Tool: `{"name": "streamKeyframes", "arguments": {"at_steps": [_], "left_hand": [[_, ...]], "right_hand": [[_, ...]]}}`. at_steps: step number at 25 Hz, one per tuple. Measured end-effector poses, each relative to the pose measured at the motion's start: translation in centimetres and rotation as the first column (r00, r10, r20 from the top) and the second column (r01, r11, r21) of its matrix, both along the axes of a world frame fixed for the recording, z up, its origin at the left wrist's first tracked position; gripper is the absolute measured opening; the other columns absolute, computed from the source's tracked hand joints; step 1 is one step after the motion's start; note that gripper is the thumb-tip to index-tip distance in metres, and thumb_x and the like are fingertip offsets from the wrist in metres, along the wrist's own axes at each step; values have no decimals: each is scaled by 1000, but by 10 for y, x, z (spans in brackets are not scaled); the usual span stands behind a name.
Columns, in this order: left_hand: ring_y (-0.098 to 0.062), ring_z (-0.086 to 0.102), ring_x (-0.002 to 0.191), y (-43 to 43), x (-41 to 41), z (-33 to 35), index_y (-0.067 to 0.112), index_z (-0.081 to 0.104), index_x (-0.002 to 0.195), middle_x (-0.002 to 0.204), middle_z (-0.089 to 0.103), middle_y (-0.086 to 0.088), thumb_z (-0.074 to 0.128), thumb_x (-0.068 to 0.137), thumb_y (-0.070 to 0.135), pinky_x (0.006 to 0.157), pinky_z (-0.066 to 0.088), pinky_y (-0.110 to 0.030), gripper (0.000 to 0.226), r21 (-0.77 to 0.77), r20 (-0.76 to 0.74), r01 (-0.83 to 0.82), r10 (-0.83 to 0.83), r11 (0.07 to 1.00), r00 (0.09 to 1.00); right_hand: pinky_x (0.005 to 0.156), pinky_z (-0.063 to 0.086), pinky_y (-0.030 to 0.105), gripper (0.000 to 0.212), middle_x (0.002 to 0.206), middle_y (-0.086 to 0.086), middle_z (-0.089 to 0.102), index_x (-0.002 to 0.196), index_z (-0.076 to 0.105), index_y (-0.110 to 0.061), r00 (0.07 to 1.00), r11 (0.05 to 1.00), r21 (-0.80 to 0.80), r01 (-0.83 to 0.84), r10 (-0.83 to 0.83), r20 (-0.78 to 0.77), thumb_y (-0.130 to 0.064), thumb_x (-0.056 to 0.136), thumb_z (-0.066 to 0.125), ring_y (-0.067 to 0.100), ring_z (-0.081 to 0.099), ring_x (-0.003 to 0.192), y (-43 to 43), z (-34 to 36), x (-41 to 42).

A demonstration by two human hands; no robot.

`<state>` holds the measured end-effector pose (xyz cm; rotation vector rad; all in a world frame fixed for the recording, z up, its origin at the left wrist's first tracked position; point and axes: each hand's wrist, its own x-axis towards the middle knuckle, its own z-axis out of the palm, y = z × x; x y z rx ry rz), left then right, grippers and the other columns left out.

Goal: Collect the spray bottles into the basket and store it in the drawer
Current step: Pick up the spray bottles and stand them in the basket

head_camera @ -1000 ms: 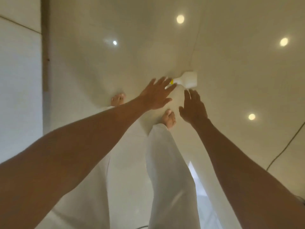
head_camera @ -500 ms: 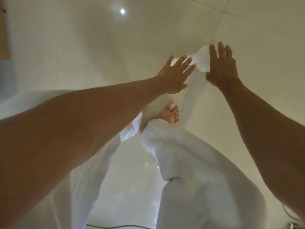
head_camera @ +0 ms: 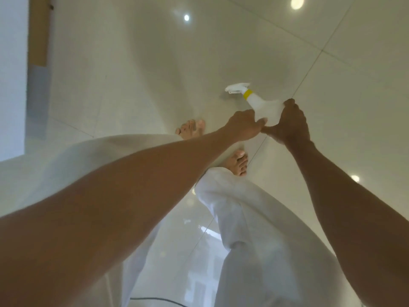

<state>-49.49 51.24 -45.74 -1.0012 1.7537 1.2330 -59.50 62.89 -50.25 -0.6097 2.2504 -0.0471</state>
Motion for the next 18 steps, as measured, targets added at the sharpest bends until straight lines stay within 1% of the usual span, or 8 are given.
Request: {"name": "streamKeyframes", "arguments": {"at_steps": [2, 4, 7, 10, 12, 15, 16, 18], "left_hand": [[-32, 42, 139, -7, 10, 23, 9, 37, 149, 152, 44, -13, 39, 102, 52, 111, 37, -39, 64, 56, 81, -373, 368, 926, 926], [-29, 48, 135, -13, 24, 51, 15, 41, 148, 148, 50, -10, 45, 99, 53, 114, 40, -44, 62, 114, 100, -659, 651, 744, 752], [-22, 65, 112, -26, 47, 102, 19, 51, 139, 125, 67, -5, 50, 92, 64, 98, 53, -43, 65, 170, 50, -843, 849, 511, 525], [-22, 64, 115, -51, 74, 167, 23, 53, 135, 123, 68, -2, 53, 69, 84, 101, 51, -46, 90, 156, -7, -913, 925, 377, 381], [-25, 69, 108, -68, 98, 207, 20, 58, 129, 116, 72, -5, 63, 65, 80, 98, 55, -48, 87, 212, -82, -936, 959, 282, 270], [-20, 73, 98, -95, 132, 262, 24, 57, 126, 110, 72, 0, 74, 67, 68, 84, 62, -42, 75, 223, -202, -945, 959, 241, 197], [-16, 73, 94, -105, 145, 284, 26, 57, 126, 108, 71, 4, 78, 68, 62, 76, 63, -37, 71, 209, -258, -948, 948, 241, 184], [-7, 72, 87, -122, 166, 321, 31, 57, 125, 104, 69, 13, 84, 68, 52, 64, 61, -26, 66, 184, -381, -951, 910, 247, 163]], "right_hand": [[77, 53, 40, 92, 125, 17, 52, 132, 44, 1, 992, 982, -190, -11, -13, -125, -50, 67, 85, 36, 51, 113, -12, 26, 26], [72, 50, 36, 85, 121, 18, 55, 124, 51, 4, 957, 921, -386, -49, -68, -284, -59, 74, 77, 35, 53, 105, -29, 54, 54], [90, 46, 38, 77, 121, 22, 59, 120, 55, 3, 882, 821, -545, -171, -119, -456, -62, 82, 71, 38, 56, 107, -56, 100, 88], [102, 44, 45, 72, 128, 23, 54, 124, 48, -4, 876, 704, -648, -289, -78, -476, -42, 75, 85, 39, 51, 115, -76, 157, 119], [104, 43, 45, 71, 131, 18, 47, 124, 48, -6, 887, 627, -687, -368, 14, -462, -33, 73, 89, 38, 49, 117, -91, 201, 141], [104, 46, 43, 58, 132, 16, 45, 122, 48, -8, 919, 529, -755, -387, 150, -365, -11, 76, 84, 36, 49, 120, -104, 270, 171], [101, 49, 41, 56, 131, 14, 48, 121, 48, -9, 945, 497, -804, -326, 164, -282, -1, 75, 79, 31, 51, 120, -110, 299, 176], [91, 55, 38, 55, 128, 6, 53, 122, 47, -14, 996, 509, -860, -41, 88, 5, 10, 75, 65, 18, 56, 118, -124, 352, 181]]}}
